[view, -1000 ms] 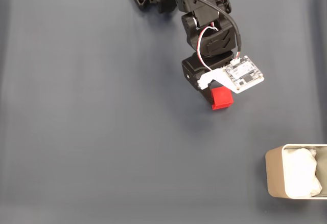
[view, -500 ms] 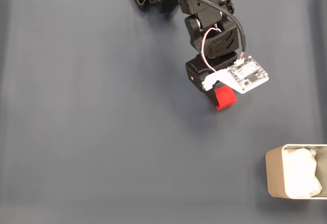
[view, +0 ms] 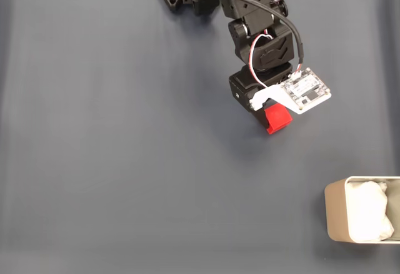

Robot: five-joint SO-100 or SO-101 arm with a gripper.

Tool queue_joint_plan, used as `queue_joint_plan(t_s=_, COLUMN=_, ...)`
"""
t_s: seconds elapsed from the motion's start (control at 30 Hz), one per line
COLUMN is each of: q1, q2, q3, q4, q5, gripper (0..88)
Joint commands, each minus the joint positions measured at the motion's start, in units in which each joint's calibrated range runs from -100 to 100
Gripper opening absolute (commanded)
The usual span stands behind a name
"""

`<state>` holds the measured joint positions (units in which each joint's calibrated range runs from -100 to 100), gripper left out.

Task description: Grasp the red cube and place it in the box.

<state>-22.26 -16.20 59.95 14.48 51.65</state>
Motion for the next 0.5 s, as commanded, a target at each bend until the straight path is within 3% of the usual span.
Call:
queue_joint_plan(t_s=0.0, q1=-0.5, q2=-0.2, q3=-3.2, q4=-0.5, q5=-0.1, gripper=39.7)
queue_joint_plan(t_s=0.27, q1=0.5, q2=-0.5, q3=-2.6, q4=-0.5, q5=0.1, gripper=37.5)
queue_joint_plan(t_s=0.47, q1=0.7, q2=-1.0, q3=-2.6, q4=-0.5, q5=0.3, gripper=25.0)
